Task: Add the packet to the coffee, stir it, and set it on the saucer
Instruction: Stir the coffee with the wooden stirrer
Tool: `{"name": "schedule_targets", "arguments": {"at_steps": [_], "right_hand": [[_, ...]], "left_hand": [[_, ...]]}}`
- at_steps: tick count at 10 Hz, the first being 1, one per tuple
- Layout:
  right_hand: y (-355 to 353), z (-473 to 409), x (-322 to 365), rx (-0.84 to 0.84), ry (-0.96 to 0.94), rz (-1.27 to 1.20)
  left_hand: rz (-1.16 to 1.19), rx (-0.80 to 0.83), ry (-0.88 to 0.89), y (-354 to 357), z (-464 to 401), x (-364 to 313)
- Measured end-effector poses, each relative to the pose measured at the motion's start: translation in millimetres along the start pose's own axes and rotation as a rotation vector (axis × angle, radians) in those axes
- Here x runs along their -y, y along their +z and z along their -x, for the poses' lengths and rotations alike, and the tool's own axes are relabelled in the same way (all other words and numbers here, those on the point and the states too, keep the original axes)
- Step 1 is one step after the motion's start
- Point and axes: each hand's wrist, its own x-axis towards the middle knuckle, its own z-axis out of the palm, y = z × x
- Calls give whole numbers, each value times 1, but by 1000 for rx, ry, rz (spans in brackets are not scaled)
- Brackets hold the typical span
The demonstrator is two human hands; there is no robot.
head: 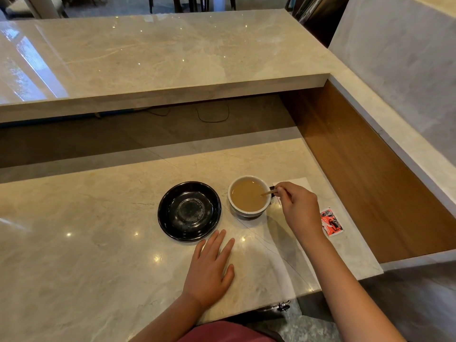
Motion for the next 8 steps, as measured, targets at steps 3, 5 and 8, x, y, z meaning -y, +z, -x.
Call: {"name": "schedule_targets", "arguments": {"at_steps": [3, 5, 8], "right_hand": [[1, 7, -2, 59, 255, -225], [21, 9, -2, -26, 452, -505], [23, 5, -7, -141, 177, -223]], "left_hand": [[8, -6, 6, 0, 0, 1], [11, -10, 8, 0, -1, 0], [19, -12, 16, 2, -1, 1]]}}
